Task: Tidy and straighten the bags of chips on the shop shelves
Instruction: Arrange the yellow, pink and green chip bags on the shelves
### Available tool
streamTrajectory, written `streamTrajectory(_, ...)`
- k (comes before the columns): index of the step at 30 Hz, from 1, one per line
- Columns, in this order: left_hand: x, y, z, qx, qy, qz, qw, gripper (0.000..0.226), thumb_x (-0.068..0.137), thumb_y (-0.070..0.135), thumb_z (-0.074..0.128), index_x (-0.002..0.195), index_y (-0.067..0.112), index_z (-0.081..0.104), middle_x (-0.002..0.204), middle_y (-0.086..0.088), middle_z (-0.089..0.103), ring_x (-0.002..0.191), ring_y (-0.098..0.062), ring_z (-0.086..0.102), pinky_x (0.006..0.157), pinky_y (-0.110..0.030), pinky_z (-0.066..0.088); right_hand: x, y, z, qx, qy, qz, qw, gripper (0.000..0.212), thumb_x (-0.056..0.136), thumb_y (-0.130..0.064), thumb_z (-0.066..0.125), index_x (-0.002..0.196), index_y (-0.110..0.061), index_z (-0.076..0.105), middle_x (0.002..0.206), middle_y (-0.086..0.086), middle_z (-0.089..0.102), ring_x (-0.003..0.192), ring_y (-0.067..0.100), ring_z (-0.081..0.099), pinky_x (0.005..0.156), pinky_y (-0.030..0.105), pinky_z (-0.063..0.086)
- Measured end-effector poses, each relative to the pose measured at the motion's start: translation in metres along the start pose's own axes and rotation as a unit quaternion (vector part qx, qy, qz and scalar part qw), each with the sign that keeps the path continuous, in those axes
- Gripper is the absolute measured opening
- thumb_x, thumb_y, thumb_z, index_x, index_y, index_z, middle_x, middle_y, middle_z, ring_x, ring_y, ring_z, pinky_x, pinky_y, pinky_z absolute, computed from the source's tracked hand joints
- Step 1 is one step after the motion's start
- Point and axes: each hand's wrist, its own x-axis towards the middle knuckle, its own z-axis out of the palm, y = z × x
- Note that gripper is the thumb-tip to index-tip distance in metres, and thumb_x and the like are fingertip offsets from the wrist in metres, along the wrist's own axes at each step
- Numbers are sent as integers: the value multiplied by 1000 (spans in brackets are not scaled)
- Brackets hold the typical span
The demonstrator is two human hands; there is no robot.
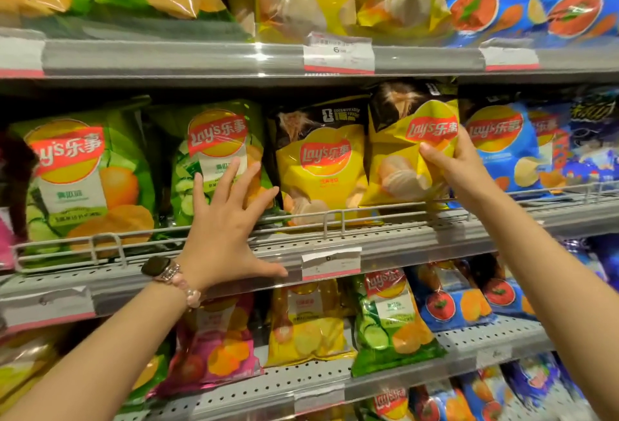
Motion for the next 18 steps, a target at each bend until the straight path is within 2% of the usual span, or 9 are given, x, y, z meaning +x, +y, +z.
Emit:
streamTrajectory(3, -1, 0, 1, 3, 3, 4, 1000, 118, 44, 95, 48, 139, 25, 48, 158, -12, 21, 146, -35, 9, 108, -71, 4, 4, 1, -7, -10, -23, 21, 999, 50, 86, -17, 66, 131, -16, 45, 117, 1, 61, 107, 15, 60, 83, 25, 51)
streamTrajectory(5, -1, 0, 2, 2, 6, 6, 1000, 117, 44, 94, 46, 138, 25, 49, 158, -12, 21, 146, -35, 10, 108, -71, 4, 7, 0, -8, -18, -20, 28, 999, 50, 86, -15, 66, 132, -13, 46, 122, 6, 60, 110, 17, 58, 88, 30, 49)
streamTrajectory(7, -1, 0, 2, 1, 7, 6, 1000, 117, 44, 94, 46, 138, 25, 49, 158, -12, 21, 147, -35, 9, 108, -71, 4, 7, -2, -4, -44, -7, 31, 999, 51, 86, -17, 65, 133, -15, 46, 123, 5, 58, 112, 18, 56, 85, 27, 47)
streamTrajectory(8, -1, 0, 2, 0, 8, 6, 1000, 117, 44, 94, 46, 138, 25, 49, 158, -11, 20, 147, -35, 8, 108, -71, 4, 6, -2, -1, -63, 3, 33, 997, 54, 87, -20, 65, 135, -15, 42, 126, 4, 56, 115, 19, 55, 85, 27, 46)
streamTrajectory(10, -1, -1, 3, 0, 8, 8, 1000, 117, 44, 95, 47, 138, 25, 49, 158, -11, 20, 147, -35, 7, 108, -72, 4, -1, 0, 5, -112, 46, 26, 992, 70, 87, -28, 65, 145, -16, 27, 139, 6, 46, 126, 22, 47, 98, 35, 44)
streamTrajectory(12, -1, -1, 3, 1, 9, 12, 1000, 118, 44, 96, 49, 138, 25, 50, 158, -11, 19, 147, -34, 6, 107, -72, 4, -17, 1, 11, -161, 119, -22, 980, 84, 86, -39, 65, 150, -18, 15, 152, 8, 30, 137, 23, 34, 110, 38, 34)
streamTrajectory(14, -1, -2, 4, 2, 13, 12, 1000, 117, 45, 95, 48, 138, 25, 50, 159, -11, 18, 147, -34, 5, 108, -72, 4, -34, 1, 19, -204, 168, -107, 959, 83, 87, -49, 60, 151, -21, 16, 155, 9, 22, 141, 22, 25, 110, 29, 25)
streamTrajectory(16, -1, -3, 5, 4, 16, 12, 1000, 116, 45, 96, 45, 138, 26, 49, 159, -10, 17, 147, -33, 3, 108, -71, 3, -48, 2, 29, -243, 172, -141, 944, 80, 84, -58, 57, 150, -29, 19, 157, 9, 14, 143, 24, 18, 107, 28, 20)
streamTrajectory(18, -1, -4, 6, 5, 18, 13, 1000, 116, 46, 96, 45, 138, 26, 49, 159, -10, 16, 147, -32, 3, 108, -72, 3, -55, 3, 39, -271, 150, -129, 942, 83, 81, -61, 61, 149, -35, 21, 159, 9, 7, 145, 27, 12, 105, 30, 18)
